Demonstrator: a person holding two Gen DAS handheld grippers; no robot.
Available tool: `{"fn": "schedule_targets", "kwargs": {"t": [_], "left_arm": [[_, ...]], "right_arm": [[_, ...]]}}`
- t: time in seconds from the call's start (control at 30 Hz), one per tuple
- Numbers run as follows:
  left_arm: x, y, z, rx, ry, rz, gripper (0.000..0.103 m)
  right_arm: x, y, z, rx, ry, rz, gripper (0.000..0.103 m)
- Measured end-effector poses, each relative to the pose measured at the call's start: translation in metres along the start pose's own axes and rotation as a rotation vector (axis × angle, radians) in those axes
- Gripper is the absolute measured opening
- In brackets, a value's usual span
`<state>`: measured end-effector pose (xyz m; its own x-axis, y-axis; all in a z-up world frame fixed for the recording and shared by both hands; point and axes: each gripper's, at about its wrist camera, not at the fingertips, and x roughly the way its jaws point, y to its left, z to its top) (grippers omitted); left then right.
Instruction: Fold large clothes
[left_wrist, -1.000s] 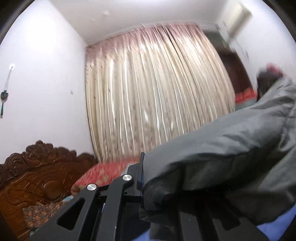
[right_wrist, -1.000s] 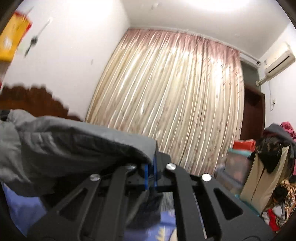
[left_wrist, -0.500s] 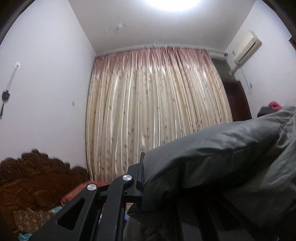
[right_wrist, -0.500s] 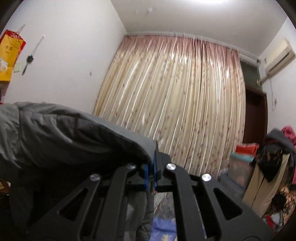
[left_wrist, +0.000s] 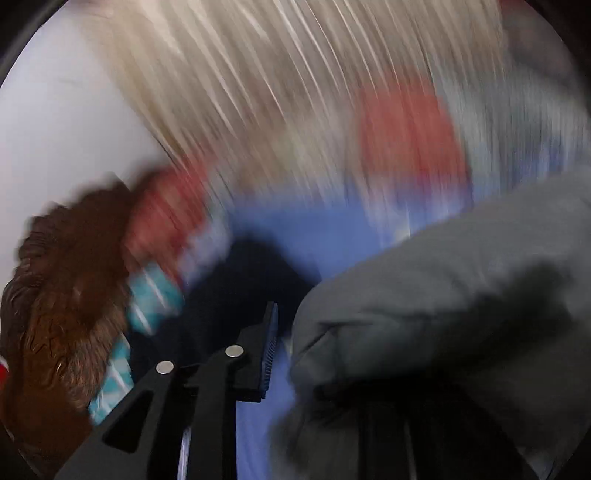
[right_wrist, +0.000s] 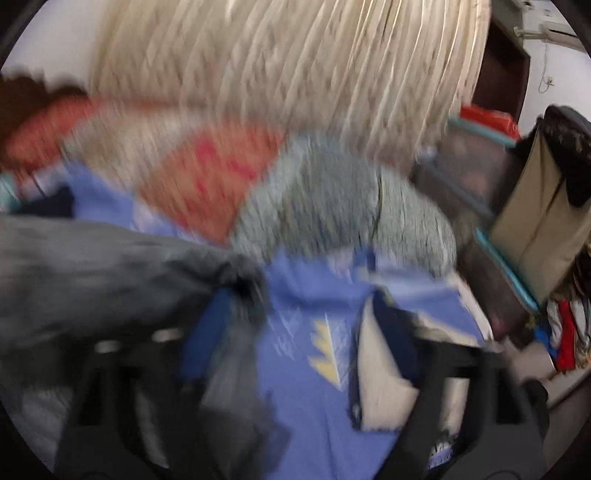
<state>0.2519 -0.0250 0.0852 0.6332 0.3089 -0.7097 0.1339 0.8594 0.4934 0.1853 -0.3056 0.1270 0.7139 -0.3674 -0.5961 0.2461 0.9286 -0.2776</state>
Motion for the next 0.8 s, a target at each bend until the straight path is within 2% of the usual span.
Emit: {"fn": "schedule_targets", "kwargs": {"t": [0.03,0.07,0.1,0.17,0.23,0.3,0.33,0.4,0.47,0.53,0.63,0.67,0.73,0.8], "left_arm": [[0.033,-0.017,-0.014,0.030,0.113,-0.026,0.046],[0.055,-0.027,-0.029,0.035,0.170,-0.037,0.046],[0.063,-0.033,-0.042,0.034,0.179,-0.021,0.046],[0.070,-0.041,-0.064,0.029,0.171,-0.027,0.046],[0.063,-0.039,-0.075,0.012,0.124,-0.056,0.046],[0.052,-0.029,-0.083,-0.001,0.070,-0.068,0.054],[0.048,-0.024,-0.085,-0.005,0.053,-0.065,0.061],[0.042,-0.019,-0.092,-0.001,0.032,-0.067,0.067],[0.039,-0.014,-0.097,0.003,0.024,-0.085,0.068],[0.030,-0.009,-0.109,-0.011,0.008,-0.112,0.068],[0.011,0.004,-0.126,-0.029,-0.044,-0.144,0.073],[0.004,0.007,-0.134,-0.022,-0.063,-0.153,0.075],[-0.007,0.008,-0.149,0.006,-0.094,-0.171,0.078],[-0.013,0.009,-0.163,0.041,-0.113,-0.185,0.080]], "right_arm": [[0.014,0.009,-0.021,-0.011,0.039,0.001,0.079],[0.018,0.014,-0.038,-0.002,0.055,0.025,0.079],[0.020,0.016,-0.060,0.028,0.074,0.085,0.079],[0.015,0.013,-0.103,0.105,0.100,0.176,0.079],[0.006,0.004,-0.142,0.164,0.119,0.243,0.079],[-0.007,-0.001,-0.178,0.187,0.122,0.255,0.079],[-0.013,-0.004,-0.197,0.191,0.138,0.264,0.079],[-0.021,-0.003,-0.214,0.192,0.171,0.285,0.079],[-0.034,-0.001,-0.213,0.185,0.150,0.295,0.079],[-0.047,0.003,-0.197,0.177,0.101,0.315,0.075],[-0.060,0.016,-0.172,0.167,0.075,0.424,0.073],[-0.058,0.031,-0.164,0.140,0.108,0.498,0.073],[-0.050,0.055,-0.162,0.091,0.183,0.577,0.068],[-0.033,0.092,-0.172,0.045,0.347,0.722,0.067]]}}
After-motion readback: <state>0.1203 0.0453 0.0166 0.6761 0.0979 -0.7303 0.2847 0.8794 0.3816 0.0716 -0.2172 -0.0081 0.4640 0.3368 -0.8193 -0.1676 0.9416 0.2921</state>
